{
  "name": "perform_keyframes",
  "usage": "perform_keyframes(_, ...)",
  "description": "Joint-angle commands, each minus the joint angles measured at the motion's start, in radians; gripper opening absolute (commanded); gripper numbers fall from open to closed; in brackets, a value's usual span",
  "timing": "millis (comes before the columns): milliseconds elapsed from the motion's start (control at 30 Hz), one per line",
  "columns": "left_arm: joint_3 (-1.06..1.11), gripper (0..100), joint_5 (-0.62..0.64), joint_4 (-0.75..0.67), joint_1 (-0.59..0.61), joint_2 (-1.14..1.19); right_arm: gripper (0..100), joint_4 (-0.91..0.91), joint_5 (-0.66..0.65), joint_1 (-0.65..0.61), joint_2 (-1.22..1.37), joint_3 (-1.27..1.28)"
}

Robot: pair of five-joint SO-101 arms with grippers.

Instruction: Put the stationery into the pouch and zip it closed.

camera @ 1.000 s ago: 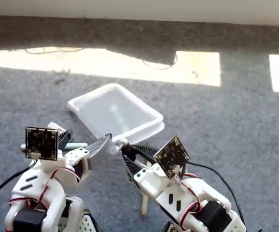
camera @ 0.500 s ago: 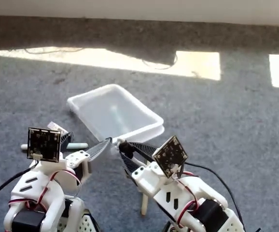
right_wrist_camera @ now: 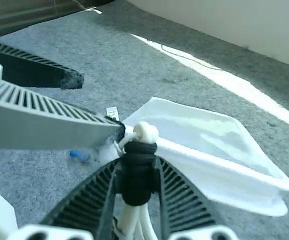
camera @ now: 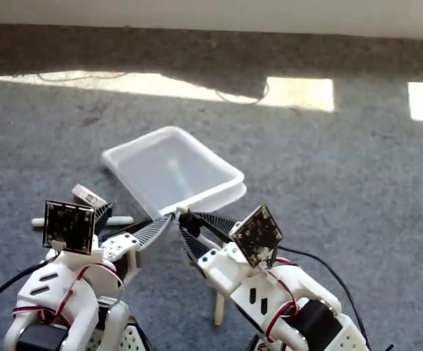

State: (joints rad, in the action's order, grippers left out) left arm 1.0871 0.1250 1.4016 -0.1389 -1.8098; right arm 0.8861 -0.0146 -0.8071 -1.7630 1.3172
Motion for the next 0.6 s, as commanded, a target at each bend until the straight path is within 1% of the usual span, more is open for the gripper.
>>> perform_keyframes(0,0.035,33,-0.018,-0.025,0.025,-0.016,0.5,-0.03,-0.002,0.019,-0.004,-0.019)
perform_keyframes(67,0.062,33,-0.02,-0.035,0.05,-0.016,0.5,-0.028,0.0,0.019,-0.004,-0.019)
perform_keyframes(133,0.079,33,-0.051,-0.031,0.061,-0.016,0.5,-0.028,0.0,0.019,-0.004,-0.021)
perform_keyframes(400,0.082,33,-0.071,-0.026,0.061,-0.016,0.5,-0.033,0.0,0.019,-0.004,-0.022)
perform_keyframes(467,0.082,30,-0.074,-0.028,0.062,-0.016,0.5,-0.035,0.002,0.019,-0.004,-0.022)
perform_keyframes(567,0.084,23,-0.081,-0.032,0.062,-0.016,0.5,-0.07,0.002,0.019,-0.004,-0.022)
